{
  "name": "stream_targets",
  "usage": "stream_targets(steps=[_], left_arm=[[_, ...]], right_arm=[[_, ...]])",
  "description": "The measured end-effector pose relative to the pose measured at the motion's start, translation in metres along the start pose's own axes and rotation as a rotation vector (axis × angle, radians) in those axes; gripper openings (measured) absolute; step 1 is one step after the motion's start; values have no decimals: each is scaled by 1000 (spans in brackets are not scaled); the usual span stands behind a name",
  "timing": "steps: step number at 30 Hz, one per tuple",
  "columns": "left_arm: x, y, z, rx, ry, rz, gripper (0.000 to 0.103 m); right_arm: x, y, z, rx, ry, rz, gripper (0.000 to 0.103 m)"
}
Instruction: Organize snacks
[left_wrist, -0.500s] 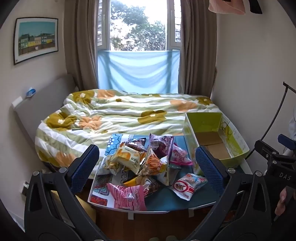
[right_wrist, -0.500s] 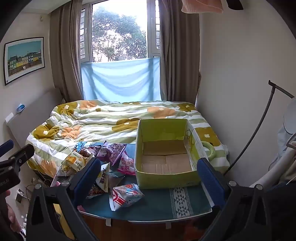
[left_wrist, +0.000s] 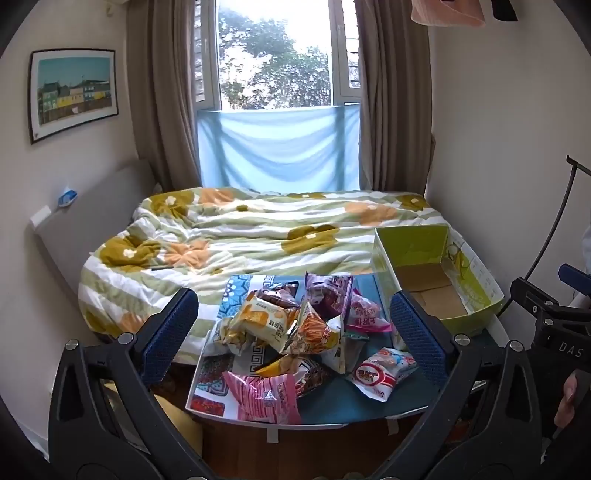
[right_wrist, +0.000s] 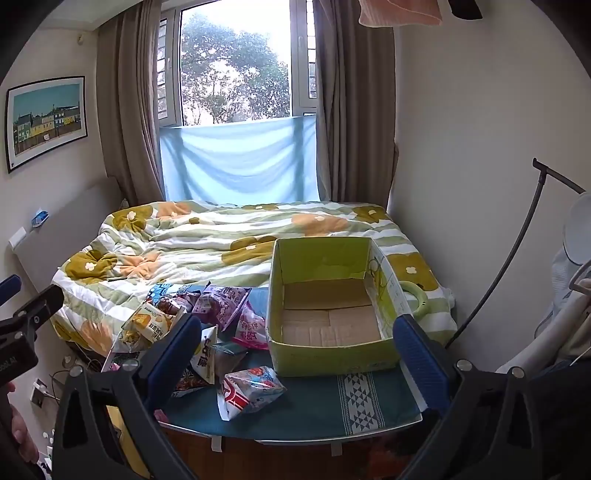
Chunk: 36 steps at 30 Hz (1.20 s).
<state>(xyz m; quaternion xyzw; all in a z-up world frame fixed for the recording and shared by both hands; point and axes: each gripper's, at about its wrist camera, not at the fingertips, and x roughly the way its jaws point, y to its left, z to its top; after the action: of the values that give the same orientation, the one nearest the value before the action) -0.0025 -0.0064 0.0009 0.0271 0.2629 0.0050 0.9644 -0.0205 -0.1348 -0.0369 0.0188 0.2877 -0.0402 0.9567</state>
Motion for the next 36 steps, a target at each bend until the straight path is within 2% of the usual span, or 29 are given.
stream_targets(steps=[36], left_arm=[[2, 5, 0, -7, 12, -5, 103]], right_arm=[[7, 1, -3, -7, 10, 1, 103]])
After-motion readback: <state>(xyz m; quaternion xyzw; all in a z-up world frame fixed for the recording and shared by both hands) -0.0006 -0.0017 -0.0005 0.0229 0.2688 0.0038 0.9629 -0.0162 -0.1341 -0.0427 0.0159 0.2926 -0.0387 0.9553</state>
